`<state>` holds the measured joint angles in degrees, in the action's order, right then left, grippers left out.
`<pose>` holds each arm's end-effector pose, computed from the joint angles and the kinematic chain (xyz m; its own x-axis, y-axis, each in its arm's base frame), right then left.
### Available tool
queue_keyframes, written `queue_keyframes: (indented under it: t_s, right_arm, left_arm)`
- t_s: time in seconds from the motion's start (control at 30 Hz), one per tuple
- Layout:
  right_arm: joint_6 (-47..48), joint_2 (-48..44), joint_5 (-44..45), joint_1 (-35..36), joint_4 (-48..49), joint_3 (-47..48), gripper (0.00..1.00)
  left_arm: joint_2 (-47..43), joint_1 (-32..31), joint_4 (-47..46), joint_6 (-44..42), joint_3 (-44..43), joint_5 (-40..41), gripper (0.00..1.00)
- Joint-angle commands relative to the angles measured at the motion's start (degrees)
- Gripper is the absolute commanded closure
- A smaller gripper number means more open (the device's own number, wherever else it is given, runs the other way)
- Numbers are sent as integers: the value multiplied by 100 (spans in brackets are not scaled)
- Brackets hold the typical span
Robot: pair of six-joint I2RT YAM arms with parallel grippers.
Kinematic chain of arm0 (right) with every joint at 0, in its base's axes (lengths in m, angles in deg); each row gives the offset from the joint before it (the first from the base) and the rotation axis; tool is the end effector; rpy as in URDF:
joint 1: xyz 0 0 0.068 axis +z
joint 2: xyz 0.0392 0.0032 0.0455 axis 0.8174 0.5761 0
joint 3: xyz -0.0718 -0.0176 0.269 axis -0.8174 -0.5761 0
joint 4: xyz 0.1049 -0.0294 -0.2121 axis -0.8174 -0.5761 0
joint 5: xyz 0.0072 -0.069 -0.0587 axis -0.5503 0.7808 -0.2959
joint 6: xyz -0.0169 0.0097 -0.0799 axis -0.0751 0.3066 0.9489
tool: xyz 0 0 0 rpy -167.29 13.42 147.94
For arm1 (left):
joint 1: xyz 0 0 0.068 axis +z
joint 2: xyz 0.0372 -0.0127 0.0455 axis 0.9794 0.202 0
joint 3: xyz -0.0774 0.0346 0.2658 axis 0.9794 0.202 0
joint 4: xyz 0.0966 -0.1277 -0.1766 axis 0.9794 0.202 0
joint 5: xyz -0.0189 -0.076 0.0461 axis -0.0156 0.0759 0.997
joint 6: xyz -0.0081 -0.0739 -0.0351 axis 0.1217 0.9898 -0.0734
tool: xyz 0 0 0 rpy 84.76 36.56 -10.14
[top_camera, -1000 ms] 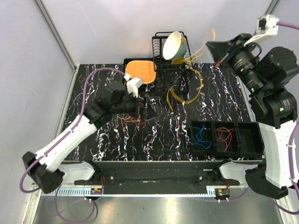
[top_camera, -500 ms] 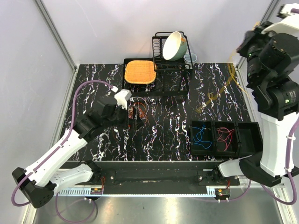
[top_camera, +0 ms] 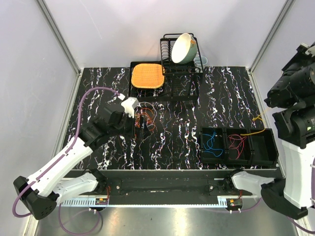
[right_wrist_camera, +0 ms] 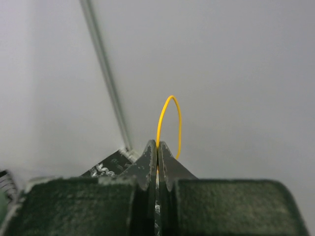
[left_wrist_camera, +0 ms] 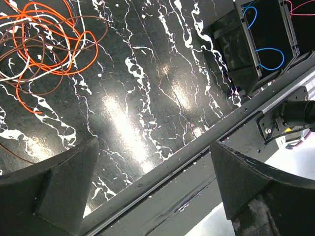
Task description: Untangle the cables
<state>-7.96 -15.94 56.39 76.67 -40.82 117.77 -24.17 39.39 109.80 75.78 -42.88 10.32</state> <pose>0.1306 -0.0163 0.6089 0.1589 -0.0571 -0.9856 0.6678 0.7415 0.0647 0.1479 -0.1329 0.3103 -0.7282 0.0737 -0.6814 0.4543 0.7963 -0.3994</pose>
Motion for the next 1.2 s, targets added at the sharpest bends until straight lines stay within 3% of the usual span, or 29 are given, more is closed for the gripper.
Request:
queue_keyframes:
  t_s: [0.0,0.17,0.27,0.67,0.7,0.73,0.77,0.83,1.03,1.17]
  right_arm:
    - [1468,-356,749,13,1883,-803,100]
    - [1996,-575,679,13,2488,-1137,100]
    - [2768,-725,556,-5,3182,-1611,100]
    - [3501,-295,309,-84,3054,-1280,100]
    - [3169,-234,240,-84,2600,-1131,100]
    - [2653,-163,126,-84,1134,-886,100]
    - [1499,37,-189,-84,345,-274,100]
    - [691,206,-463,-84,-1236,187,100]
    - [-603,409,-1297,-93,-3026,786,100]
    - [-1148,216,-1028,-84,-3240,333,100]
  left_arm:
    - [-77,-6,-180,-68,13,56,2]
    - [-51,-15,-171,-41,4,-14,3]
    - [-51,-6,-154,-15,4,-40,3]
    - [55,-15,-163,12,13,-128,5]
    - [63,-15,-163,-32,39,-120,5]
    - [55,-15,-163,-59,57,-128,5]
    - [46,-15,-171,-85,74,-120,5]
    - [20,-6,-163,-173,136,-76,5]
    - [-191,-15,-163,-296,329,100,5]
    - [-358,-15,-154,-445,522,161,5]
